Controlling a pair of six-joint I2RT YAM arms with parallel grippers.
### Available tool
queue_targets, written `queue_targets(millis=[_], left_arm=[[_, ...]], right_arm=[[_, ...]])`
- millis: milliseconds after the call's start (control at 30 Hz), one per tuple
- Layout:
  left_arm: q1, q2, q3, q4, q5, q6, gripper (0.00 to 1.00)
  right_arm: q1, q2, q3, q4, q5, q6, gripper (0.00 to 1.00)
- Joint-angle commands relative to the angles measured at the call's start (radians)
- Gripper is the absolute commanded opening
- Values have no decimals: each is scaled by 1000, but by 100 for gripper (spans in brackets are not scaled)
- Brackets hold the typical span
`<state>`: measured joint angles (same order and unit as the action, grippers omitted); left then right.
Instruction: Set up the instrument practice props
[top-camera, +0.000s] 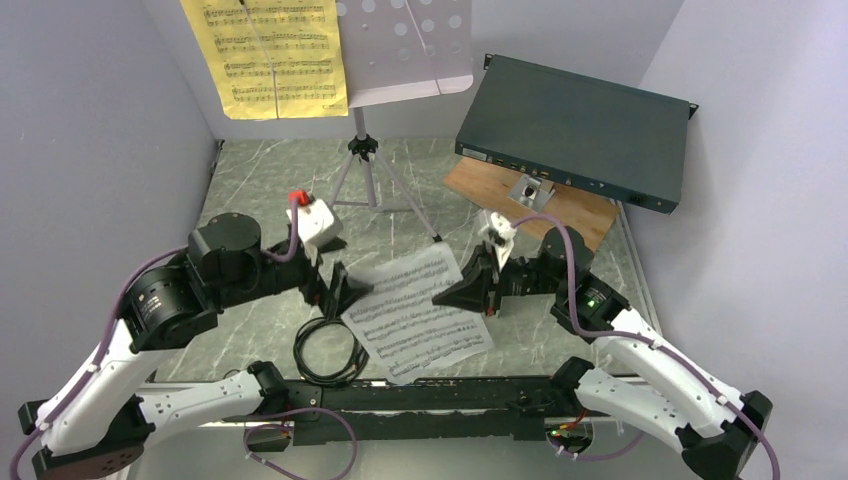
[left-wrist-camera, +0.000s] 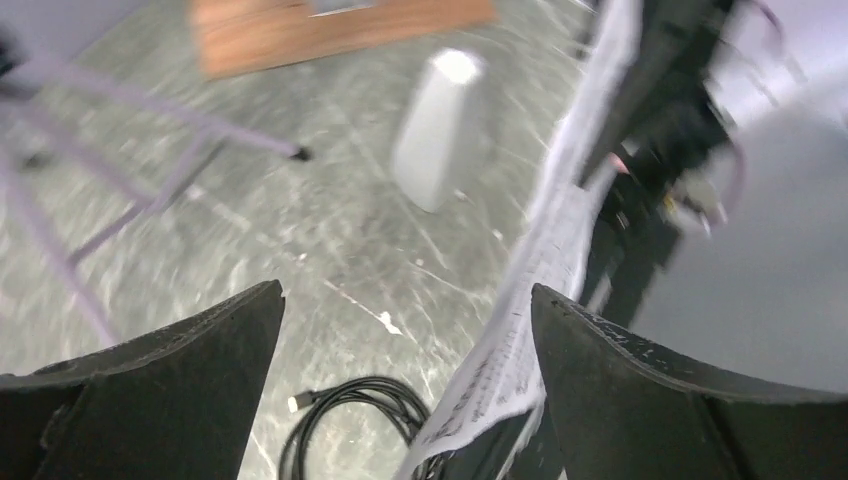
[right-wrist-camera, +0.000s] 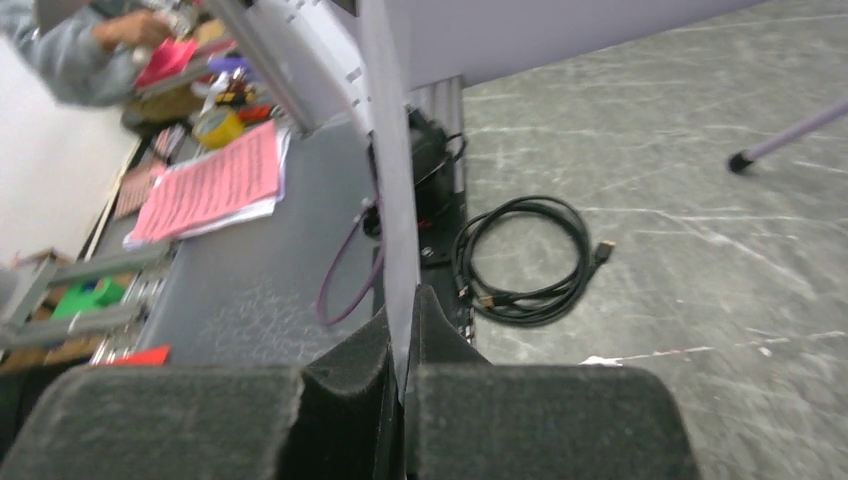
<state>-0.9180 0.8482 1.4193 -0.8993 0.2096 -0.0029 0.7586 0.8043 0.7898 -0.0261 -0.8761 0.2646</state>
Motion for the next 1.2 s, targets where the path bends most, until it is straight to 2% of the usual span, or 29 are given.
queue_targets(millis=[0,133,200,333,467,600,800,867,967,1100,1167], left_arm=[[0,-31,27,75,-531,-354,99],[0,-110,-81,209,-535,-514,99],[0,-137,-153,257,-575,-605,99],[0,-200,-302,409,-565,-701,99],[0,-241,-423,617,-457,-700,99],[-1,-207,-407,652,-377,-648,99],[1,-183,-444,872,-41,-549,97],[0,-168,-437,891,76,-527,87],[0,-163,-441,932,150,-521,70],[0,-185,-447,948,104,-503,46],[1,-179,-437,964,56,-488,24]], right_arm=[[-117,21,42,169,-3,200,0],[-221,78,76,321,-93,391,0],[-251,95,110,354,-126,421,0],[-277,107,184,325,-146,407,0],[-288,121,227,340,-186,425,0],[-290,119,244,378,-245,456,0],[-291,105,241,426,-269,498,0],[-291,108,239,457,-274,525,0],[-292,114,259,436,-258,515,0],[-294,133,282,483,-235,559,0],[-294,158,299,540,-232,598,0]])
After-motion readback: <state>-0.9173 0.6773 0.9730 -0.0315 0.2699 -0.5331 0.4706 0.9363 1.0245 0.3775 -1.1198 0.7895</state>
